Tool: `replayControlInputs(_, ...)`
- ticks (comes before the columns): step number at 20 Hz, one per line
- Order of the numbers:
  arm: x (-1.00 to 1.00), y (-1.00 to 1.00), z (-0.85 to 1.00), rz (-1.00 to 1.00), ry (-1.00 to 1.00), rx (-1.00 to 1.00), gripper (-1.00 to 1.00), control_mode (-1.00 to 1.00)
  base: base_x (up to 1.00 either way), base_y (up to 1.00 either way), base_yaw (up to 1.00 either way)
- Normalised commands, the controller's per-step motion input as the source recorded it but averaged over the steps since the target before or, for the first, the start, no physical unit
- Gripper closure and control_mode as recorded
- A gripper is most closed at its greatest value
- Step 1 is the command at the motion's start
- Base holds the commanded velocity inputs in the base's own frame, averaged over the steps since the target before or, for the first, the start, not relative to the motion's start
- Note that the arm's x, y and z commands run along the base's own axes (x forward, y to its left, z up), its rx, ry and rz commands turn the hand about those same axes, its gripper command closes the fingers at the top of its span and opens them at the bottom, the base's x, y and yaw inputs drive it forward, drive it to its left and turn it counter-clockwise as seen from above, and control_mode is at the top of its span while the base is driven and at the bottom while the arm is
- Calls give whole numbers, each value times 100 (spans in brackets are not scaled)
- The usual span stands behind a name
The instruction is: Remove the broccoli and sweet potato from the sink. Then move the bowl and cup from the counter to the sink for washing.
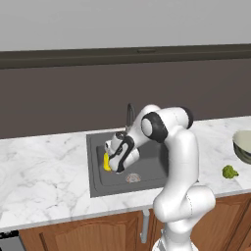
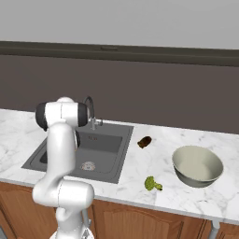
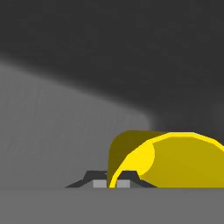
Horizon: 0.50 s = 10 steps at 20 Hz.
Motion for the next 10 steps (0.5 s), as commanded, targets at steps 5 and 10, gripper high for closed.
replayControlInputs(5,20,8,-13,0,0,0,100,-100,0,0,0)
replayControlInputs(10,19,5,-12,0,0,0,100,-100,0,0,0)
